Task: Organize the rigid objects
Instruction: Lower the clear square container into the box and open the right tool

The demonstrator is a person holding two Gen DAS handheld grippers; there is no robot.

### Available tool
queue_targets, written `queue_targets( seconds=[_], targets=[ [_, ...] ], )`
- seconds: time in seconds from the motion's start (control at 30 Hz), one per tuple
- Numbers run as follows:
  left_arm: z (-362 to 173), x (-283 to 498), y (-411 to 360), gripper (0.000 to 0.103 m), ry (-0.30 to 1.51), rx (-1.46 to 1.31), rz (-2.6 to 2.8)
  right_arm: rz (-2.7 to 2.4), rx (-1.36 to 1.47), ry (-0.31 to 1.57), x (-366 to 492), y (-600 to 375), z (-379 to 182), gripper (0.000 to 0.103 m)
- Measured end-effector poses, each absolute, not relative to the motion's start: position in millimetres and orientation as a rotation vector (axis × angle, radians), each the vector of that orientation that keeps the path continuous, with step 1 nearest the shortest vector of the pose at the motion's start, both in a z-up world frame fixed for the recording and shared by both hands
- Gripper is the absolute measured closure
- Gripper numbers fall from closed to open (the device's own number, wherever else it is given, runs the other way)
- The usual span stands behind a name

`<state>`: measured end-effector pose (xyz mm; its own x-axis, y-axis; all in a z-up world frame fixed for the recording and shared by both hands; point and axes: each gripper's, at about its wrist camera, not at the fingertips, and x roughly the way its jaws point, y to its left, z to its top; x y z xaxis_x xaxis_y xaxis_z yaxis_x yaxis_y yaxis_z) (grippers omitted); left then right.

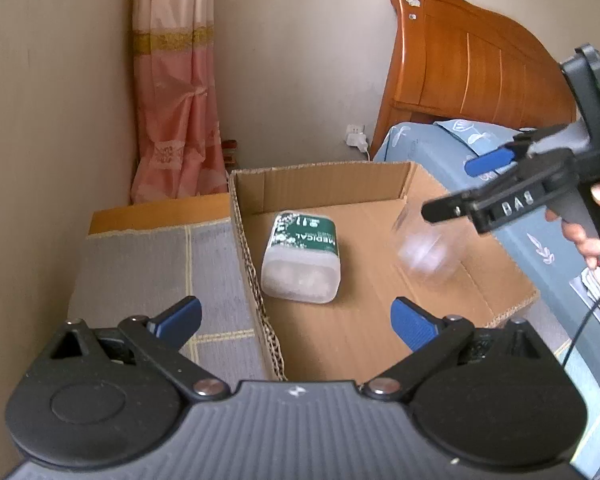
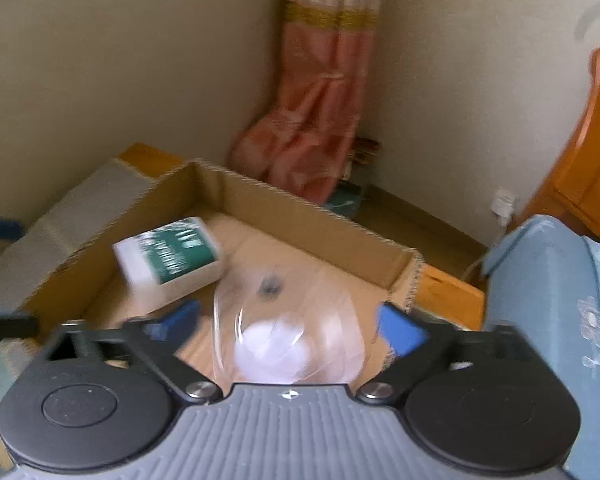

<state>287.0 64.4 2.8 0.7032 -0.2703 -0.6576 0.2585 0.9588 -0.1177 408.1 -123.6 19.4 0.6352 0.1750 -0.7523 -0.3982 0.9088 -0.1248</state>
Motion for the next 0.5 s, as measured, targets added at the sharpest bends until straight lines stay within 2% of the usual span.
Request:
queue_targets(
  seconds=[0.23,0.5],
  targets=[
    [5,277,65,0.003,0.735,-0.016,-0.29,0.284,-0.258,0.824,390,-137,26,0.0],
    [12,244,61,0.003,0.723,0.013,-0.292,0.229,-0.222,0.82,332,-151,40,0.0]
  ],
)
